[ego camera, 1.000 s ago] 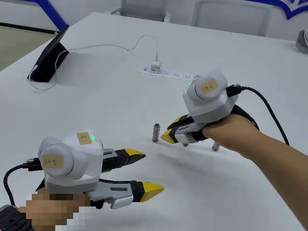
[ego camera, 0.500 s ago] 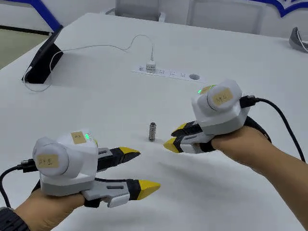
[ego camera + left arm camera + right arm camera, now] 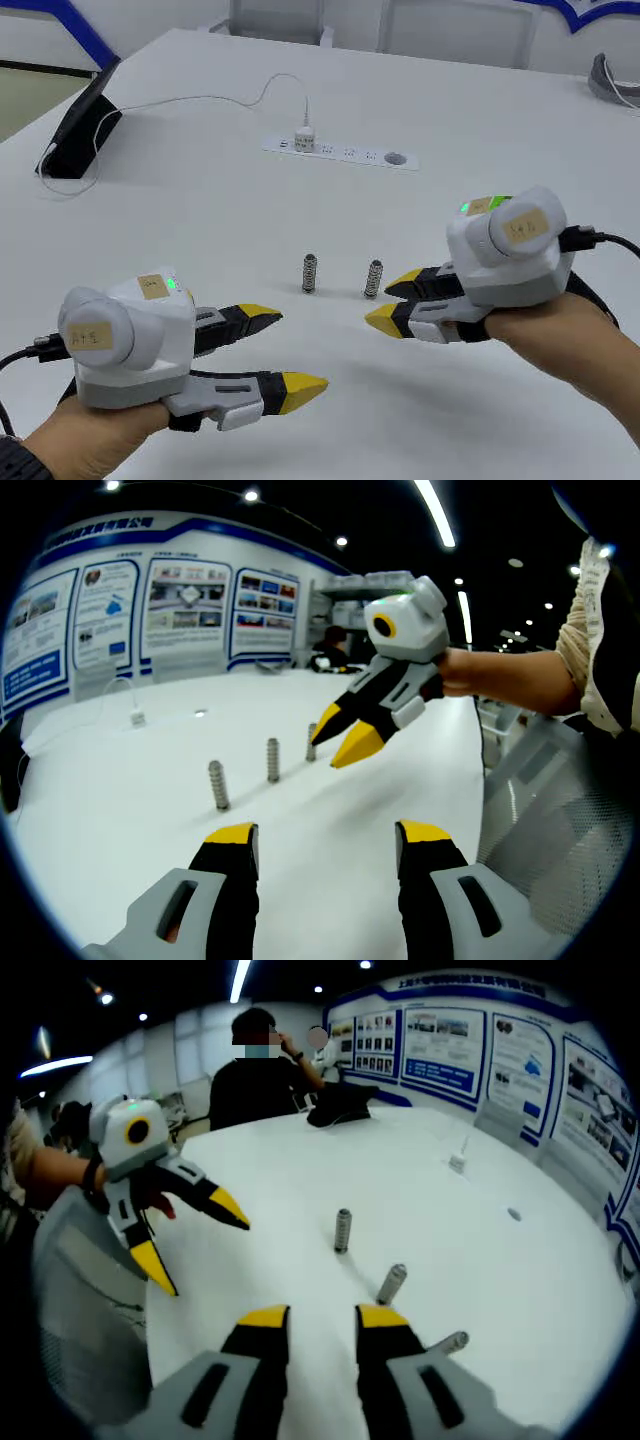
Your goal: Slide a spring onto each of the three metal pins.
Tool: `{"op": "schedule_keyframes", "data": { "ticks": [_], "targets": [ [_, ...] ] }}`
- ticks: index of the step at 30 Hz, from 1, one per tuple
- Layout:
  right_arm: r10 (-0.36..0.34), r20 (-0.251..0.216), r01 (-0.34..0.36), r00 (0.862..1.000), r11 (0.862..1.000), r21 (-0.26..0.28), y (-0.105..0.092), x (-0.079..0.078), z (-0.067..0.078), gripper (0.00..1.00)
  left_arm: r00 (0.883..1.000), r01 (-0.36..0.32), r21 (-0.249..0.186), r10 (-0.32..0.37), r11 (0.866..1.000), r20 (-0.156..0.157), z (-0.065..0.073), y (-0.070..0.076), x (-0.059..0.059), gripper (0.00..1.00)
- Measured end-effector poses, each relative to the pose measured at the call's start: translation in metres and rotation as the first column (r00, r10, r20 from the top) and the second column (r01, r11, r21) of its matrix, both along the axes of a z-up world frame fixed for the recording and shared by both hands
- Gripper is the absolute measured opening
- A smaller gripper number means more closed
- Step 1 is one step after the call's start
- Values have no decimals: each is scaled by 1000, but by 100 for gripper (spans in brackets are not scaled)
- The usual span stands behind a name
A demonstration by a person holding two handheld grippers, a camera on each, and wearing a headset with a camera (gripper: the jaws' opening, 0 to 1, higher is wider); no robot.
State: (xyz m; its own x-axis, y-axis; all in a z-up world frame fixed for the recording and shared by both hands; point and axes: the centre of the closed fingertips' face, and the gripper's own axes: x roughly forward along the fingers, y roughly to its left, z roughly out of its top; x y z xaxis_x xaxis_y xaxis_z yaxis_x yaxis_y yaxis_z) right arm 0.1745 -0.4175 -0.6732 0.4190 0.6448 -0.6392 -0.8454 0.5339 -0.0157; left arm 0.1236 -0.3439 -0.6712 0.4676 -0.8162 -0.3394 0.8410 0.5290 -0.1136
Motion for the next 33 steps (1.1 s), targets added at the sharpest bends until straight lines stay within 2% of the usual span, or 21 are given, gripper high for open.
{"op": "schedule_keyframes", "data": {
  "ticks": [14,25,33],
  "targets": [
    [-84,18,83,996,996,29,-40,-6,5,32,1000,-4,0,4,1000,-9,-1,1,0,58],
    [-106,38,105,994,994,35,-56,-14,7,40,1000,-3,-1,3,1000,-18,-4,1,0,59],
    [-128,44,126,991,991,45,-70,-22,4,47,1000,-6,-3,6,1000,-22,-4,1,0,59]
  ]
}}
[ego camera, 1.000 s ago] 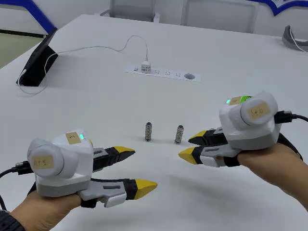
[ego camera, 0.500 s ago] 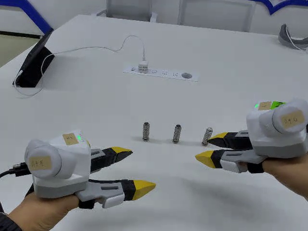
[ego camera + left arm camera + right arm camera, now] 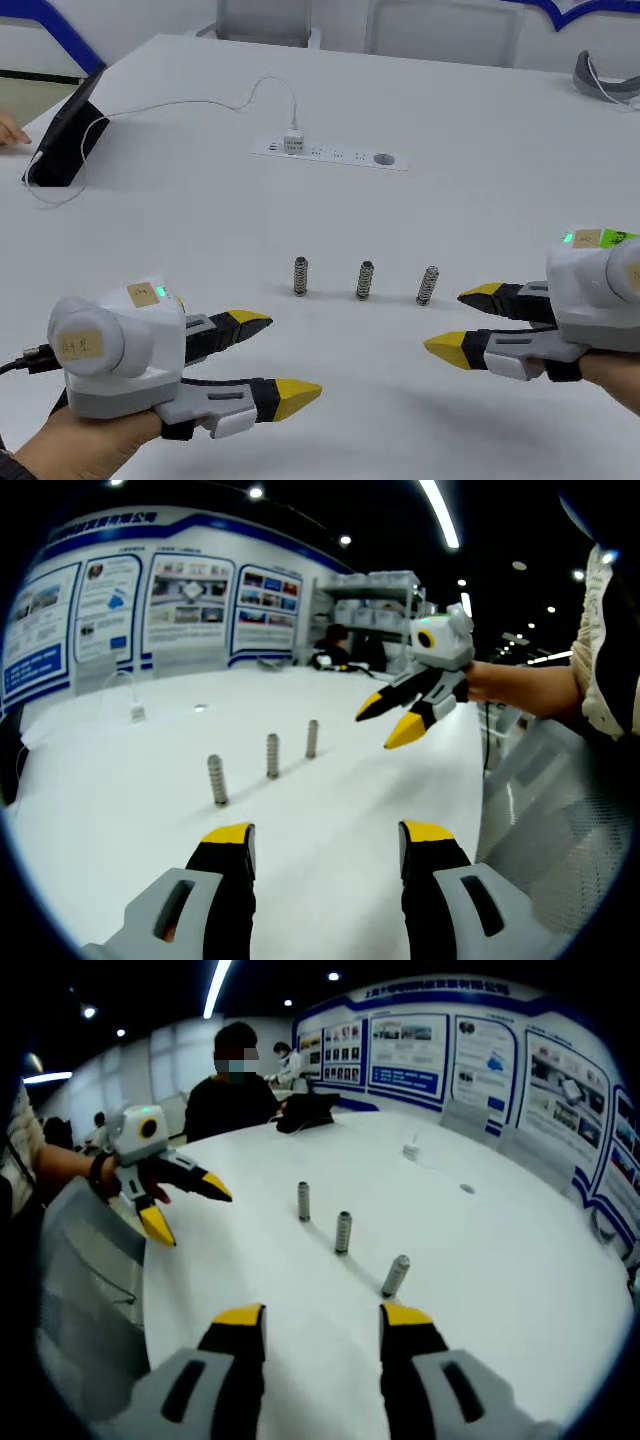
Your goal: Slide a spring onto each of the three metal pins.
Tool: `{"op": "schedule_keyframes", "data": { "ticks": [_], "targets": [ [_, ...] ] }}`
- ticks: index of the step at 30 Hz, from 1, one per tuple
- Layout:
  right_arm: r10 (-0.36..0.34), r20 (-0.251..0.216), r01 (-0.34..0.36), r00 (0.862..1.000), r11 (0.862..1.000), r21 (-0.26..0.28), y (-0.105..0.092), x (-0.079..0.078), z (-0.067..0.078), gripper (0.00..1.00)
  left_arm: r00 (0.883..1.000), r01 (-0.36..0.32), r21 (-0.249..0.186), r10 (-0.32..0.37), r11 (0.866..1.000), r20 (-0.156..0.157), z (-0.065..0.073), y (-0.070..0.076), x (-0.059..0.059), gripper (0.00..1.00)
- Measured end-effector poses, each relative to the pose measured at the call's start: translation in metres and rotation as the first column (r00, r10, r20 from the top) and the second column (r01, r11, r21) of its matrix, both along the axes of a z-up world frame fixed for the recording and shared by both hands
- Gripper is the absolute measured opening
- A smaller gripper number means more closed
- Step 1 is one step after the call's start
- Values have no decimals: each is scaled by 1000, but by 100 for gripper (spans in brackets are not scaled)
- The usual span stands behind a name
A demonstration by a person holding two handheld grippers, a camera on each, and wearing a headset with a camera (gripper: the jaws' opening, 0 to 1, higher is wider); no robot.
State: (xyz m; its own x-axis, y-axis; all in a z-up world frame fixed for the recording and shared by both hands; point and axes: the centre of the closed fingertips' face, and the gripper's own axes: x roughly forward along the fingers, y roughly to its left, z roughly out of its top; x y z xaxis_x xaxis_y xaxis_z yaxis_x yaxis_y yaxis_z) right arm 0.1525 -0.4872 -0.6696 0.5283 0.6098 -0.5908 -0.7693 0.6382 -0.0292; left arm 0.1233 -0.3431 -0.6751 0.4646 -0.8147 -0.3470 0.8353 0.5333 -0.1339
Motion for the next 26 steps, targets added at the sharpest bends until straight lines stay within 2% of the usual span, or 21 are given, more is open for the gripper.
{"op": "schedule_keyframes", "data": {
  "ticks": [14,26],
  "targets": [
    [-48,24,47,999,998,46,-13,-6,1,55,1000,-10,-8,10,1000,-5,0,1,1,59],
    [-57,33,55,998,997,61,-20,-5,-6,55,1000,-18,-14,18,1000,-10,-1,2,1,59]
  ]
}}
